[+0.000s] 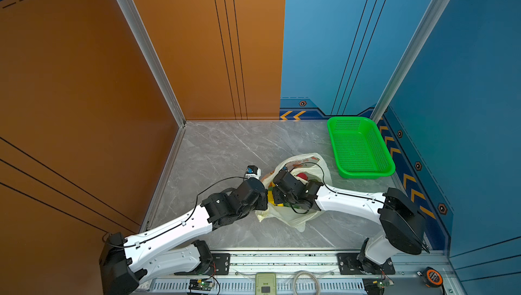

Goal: Untie the knot of the plastic bag and take out the fruit
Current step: 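Grasp the yellow banana with the right gripper and lift it out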

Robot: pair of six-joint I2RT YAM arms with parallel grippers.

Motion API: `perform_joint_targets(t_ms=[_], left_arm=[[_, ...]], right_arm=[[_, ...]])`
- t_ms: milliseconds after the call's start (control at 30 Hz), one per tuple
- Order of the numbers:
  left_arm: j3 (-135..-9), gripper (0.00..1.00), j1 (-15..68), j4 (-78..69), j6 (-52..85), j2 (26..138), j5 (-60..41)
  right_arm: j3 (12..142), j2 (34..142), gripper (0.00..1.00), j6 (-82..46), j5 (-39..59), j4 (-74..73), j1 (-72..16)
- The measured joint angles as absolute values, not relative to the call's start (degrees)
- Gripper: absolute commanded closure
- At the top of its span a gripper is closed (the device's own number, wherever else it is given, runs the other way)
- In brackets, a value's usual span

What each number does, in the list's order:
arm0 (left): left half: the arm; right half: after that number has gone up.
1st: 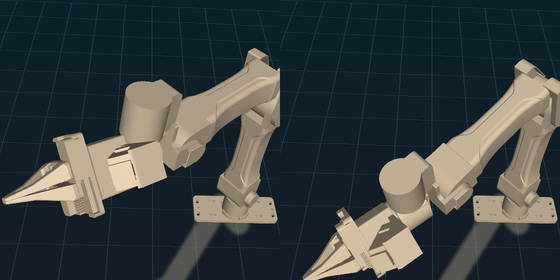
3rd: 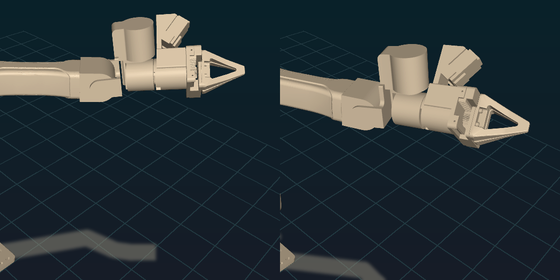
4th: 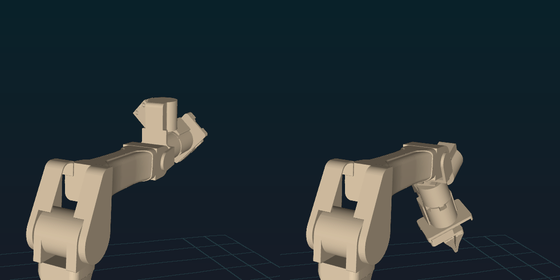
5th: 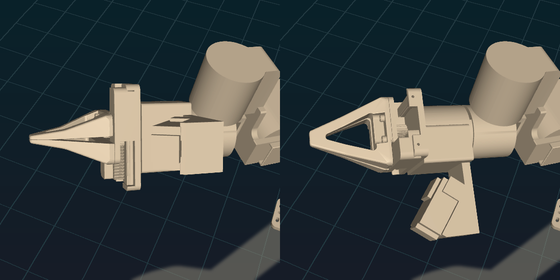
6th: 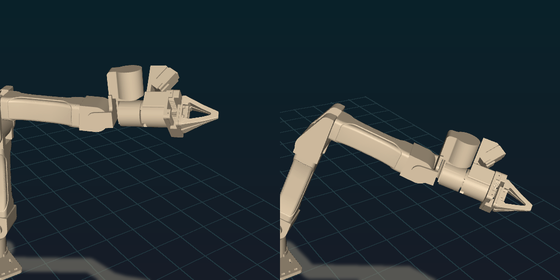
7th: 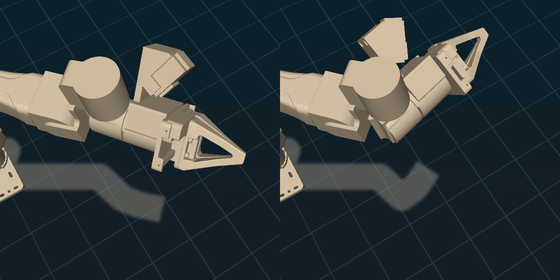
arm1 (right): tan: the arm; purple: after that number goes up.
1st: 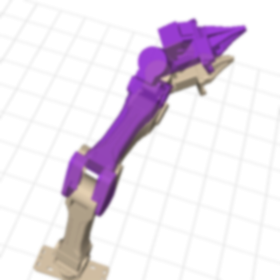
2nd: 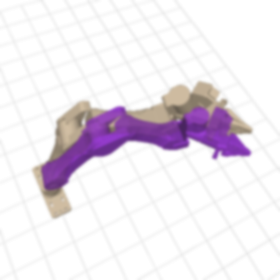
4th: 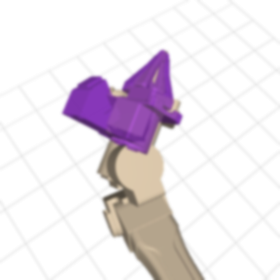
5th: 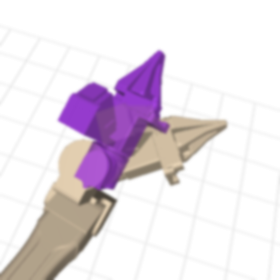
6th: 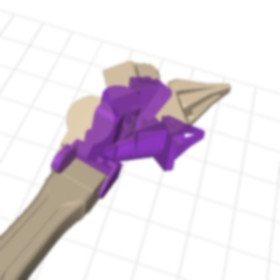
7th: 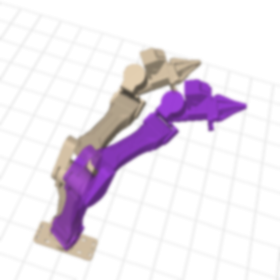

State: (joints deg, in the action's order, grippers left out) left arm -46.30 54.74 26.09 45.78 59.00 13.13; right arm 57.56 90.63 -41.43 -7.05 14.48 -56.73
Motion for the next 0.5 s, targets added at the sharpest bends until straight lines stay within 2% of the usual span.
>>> perform_joint_targets(t_ms=[500], left_arm=[[-46.33,1.00,53.63,25.91,44.21,58.92,13.30]], right_arm=[[59.11,70.54,0.96,-41.41,-8.69,32.08,-59.66]])
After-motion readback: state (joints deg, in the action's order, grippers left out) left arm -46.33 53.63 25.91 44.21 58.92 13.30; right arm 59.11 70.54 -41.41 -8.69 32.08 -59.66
